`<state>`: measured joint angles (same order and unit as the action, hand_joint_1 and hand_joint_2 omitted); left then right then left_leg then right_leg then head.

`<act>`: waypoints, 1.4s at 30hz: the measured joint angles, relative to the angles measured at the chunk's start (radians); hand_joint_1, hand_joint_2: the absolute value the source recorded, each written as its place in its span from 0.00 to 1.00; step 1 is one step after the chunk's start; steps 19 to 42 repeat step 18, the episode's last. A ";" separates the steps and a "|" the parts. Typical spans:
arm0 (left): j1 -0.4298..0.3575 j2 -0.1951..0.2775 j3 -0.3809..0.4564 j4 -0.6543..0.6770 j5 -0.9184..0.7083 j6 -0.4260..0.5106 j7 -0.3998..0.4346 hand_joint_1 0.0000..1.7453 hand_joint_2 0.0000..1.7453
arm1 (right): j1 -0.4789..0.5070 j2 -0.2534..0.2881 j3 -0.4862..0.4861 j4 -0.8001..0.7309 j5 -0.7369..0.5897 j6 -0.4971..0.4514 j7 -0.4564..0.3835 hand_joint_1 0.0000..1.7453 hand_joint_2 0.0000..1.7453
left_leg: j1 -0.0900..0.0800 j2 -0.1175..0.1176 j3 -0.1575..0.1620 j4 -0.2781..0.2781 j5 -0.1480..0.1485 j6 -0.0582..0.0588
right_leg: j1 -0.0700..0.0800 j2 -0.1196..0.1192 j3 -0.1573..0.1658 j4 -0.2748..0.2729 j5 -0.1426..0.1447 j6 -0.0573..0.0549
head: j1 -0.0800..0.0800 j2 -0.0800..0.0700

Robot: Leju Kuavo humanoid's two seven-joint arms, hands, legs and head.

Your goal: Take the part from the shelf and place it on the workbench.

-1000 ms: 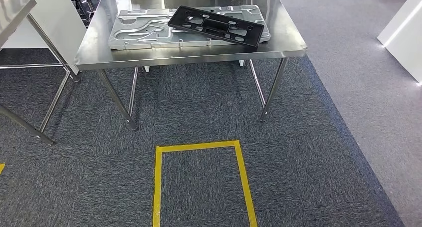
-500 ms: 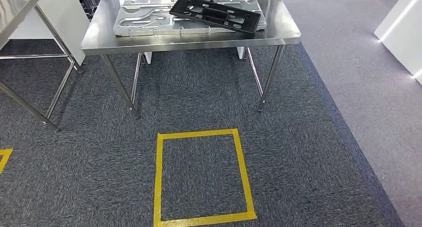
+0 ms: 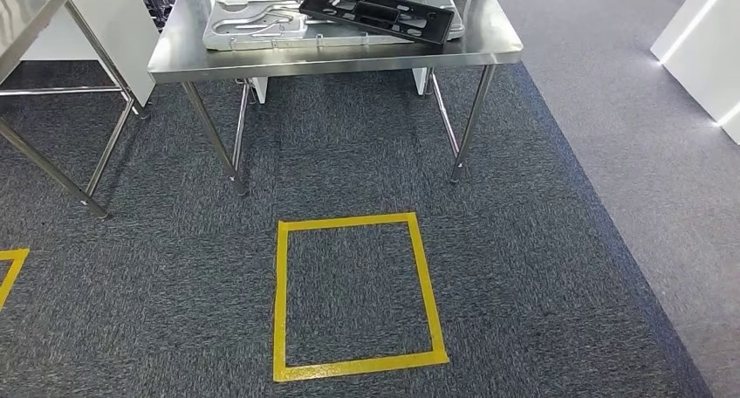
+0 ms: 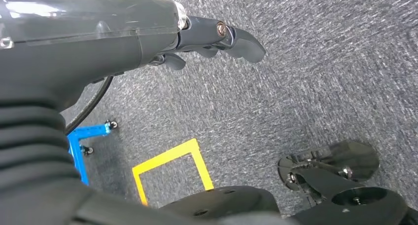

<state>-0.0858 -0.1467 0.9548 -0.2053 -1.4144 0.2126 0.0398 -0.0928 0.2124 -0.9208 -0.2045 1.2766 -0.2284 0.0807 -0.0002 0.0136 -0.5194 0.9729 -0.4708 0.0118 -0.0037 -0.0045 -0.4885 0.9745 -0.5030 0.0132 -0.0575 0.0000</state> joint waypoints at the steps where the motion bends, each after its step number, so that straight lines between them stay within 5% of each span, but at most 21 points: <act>1: 0.000 0.001 -0.012 -0.001 0.017 -0.002 0.000 0.00 1.00 | 0.004 -0.002 0.012 0.000 -0.015 0.000 -0.002 0.00 1.00 | 0.000 0.000 -0.002 0.001 0.002 -0.006 | -0.001 0.000 -0.004 -0.001 0.003 -0.006 | 0.000 0.000; 4: 0.008 0.006 -0.048 -0.006 0.082 -0.011 0.001 0.00 1.00 | 0.012 -0.009 0.050 -0.003 -0.074 0.009 -0.008 0.00 1.00 | 0.002 -0.003 -0.027 0.058 -0.041 -0.020 | -0.007 -0.002 -0.009 -0.010 0.013 -0.029 | 0.000 0.000; 7: 0.026 0.011 -0.087 -0.007 0.152 -0.021 -0.002 0.00 1.00 | 0.012 -0.016 0.090 -0.012 -0.137 0.020 -0.012 0.00 1.00 | 0.005 -0.005 -0.114 0.260 -0.142 -0.029 | -0.005 -0.004 -0.020 -0.008 0.019 -0.038 | 0.000 0.000; 9: 0.036 0.014 -0.113 -0.007 0.200 -0.029 -0.005 0.00 1.00 | 0.011 -0.022 0.117 -0.023 -0.179 0.029 -0.013 0.00 1.00 | 0.006 -0.005 -0.128 0.306 -0.139 -0.030 | -0.002 -0.006 -0.023 -0.004 0.020 -0.038 | 0.000 0.000; 12: 0.054 0.021 -0.156 -0.007 0.267 -0.039 -0.006 0.00 0.25 | 0.011 -0.028 0.160 -0.045 -0.239 0.039 -0.018 0.00 1.00 | 0.005 -0.005 -0.027 0.121 -0.042 -0.020 | 0.000 -0.006 -0.021 0.001 0.018 -0.034 | 0.000 0.000; 13: 0.063 0.023 -0.170 -0.007 0.290 -0.042 -0.006 0.00 0.00 | 0.012 -0.031 0.175 -0.052 -0.260 0.042 -0.020 0.00 0.75 | 0.003 -0.005 0.004 0.061 -0.024 -0.016 | 0.001 -0.004 -0.023 0.003 0.018 -0.031 | 0.000 0.000; 16: 0.085 0.029 -0.216 -0.007 0.358 -0.053 -0.006 0.00 0.00 | 0.016 -0.040 0.218 -0.070 -0.322 0.053 -0.023 0.00 0.00 | -0.001 -0.006 0.022 0.005 -0.020 -0.005 | 0.005 -0.002 -0.032 0.005 0.024 -0.016 | 0.000 0.000; 18: 0.094 0.031 -0.239 -0.007 0.393 -0.057 -0.006 0.00 0.00 | 0.021 -0.047 0.240 -0.077 -0.353 0.057 -0.023 0.00 0.00 | 0.003 -0.006 0.019 -0.001 -0.017 0.003 | 0.005 -0.002 -0.034 0.008 0.022 -0.007 | 0.000 0.000; 42: 0.094 0.031 -0.239 -0.007 0.393 -0.057 -0.006 0.00 0.00 | 0.021 -0.047 0.240 -0.077 -0.353 0.057 -0.023 0.00 0.00 | 0.003 -0.006 0.019 -0.001 -0.017 0.003 | 0.005 -0.002 -0.034 0.008 0.022 -0.007 | 0.000 0.000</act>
